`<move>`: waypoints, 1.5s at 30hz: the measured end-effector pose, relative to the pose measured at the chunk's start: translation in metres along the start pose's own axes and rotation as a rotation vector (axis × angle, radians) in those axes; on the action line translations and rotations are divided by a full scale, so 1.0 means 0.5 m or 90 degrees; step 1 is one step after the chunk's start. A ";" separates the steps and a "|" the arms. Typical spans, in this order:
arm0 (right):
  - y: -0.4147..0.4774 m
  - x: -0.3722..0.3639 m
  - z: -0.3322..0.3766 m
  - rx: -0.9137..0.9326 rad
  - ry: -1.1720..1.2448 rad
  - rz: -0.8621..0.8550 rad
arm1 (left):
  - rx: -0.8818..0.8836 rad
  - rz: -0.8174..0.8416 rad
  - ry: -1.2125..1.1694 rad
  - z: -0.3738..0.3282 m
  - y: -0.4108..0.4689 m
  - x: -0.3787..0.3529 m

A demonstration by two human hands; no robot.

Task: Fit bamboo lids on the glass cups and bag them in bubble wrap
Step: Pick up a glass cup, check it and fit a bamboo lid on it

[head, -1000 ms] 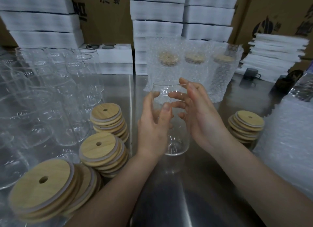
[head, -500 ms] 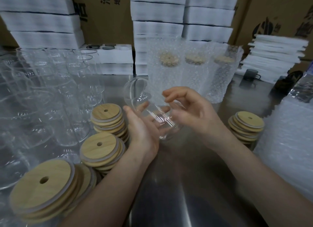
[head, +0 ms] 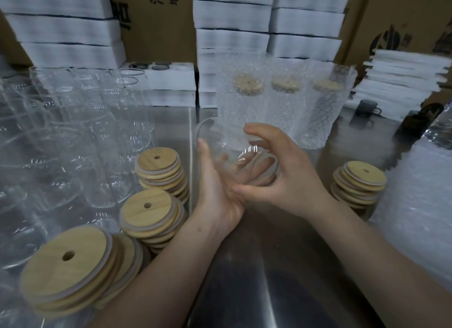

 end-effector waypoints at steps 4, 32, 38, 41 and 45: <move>-0.001 0.001 0.002 -0.045 -0.012 -0.090 | 0.063 0.110 0.089 0.011 -0.010 -0.008; 0.007 0.031 -0.047 -0.107 0.562 0.053 | -0.053 0.072 0.192 -0.006 -0.011 -0.001; 0.008 0.031 -0.035 -0.074 0.444 0.098 | -0.054 0.096 0.147 -0.007 -0.003 0.011; 0.008 0.023 -0.024 -0.066 0.337 0.054 | -0.029 0.081 0.103 -0.002 -0.001 0.009; 0.008 0.015 -0.010 -0.034 0.179 -0.010 | -0.013 0.080 0.098 0.000 0.000 0.004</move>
Point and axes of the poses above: each hand's wrist, its own y-axis towards the middle knuckle, its own x-axis out of the back of the hand, z = x × y, the point moved 1 cm from there along y, towards the middle knuckle, and after that the axes turned 12 degrees about z, right-handed, at the moved point
